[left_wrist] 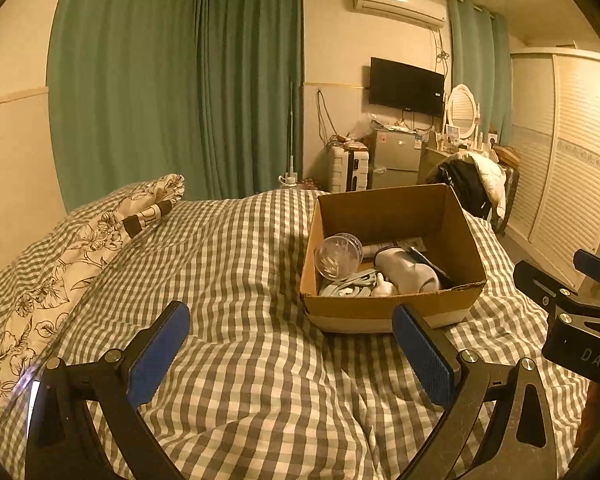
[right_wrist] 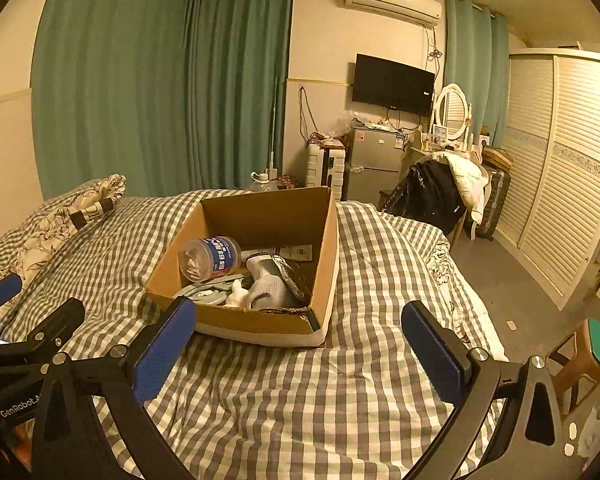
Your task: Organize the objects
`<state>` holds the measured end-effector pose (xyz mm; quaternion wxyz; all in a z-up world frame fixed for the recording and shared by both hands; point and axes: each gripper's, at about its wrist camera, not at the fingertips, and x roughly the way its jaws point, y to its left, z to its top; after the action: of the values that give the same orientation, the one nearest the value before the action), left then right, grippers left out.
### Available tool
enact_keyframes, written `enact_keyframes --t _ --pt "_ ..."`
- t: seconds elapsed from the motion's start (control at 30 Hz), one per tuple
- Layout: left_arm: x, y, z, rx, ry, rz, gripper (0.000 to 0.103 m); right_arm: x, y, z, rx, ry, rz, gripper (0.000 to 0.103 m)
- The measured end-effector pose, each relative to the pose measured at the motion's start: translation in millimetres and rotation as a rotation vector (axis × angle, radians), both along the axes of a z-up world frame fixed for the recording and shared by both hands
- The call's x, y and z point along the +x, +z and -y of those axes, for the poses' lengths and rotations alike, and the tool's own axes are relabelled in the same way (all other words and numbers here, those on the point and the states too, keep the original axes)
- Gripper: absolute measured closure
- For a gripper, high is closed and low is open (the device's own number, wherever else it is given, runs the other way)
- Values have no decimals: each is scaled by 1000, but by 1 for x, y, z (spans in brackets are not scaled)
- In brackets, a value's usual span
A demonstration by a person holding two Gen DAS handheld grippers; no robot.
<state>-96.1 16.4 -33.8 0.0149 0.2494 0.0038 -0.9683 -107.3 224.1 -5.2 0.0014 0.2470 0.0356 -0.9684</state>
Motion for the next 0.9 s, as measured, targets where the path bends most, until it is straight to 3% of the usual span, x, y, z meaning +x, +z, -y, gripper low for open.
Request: enact_keyframes --t 0.9 --pt "-3 -3 3 42 -2 28 0 0 -3 3 13 8 13 0"
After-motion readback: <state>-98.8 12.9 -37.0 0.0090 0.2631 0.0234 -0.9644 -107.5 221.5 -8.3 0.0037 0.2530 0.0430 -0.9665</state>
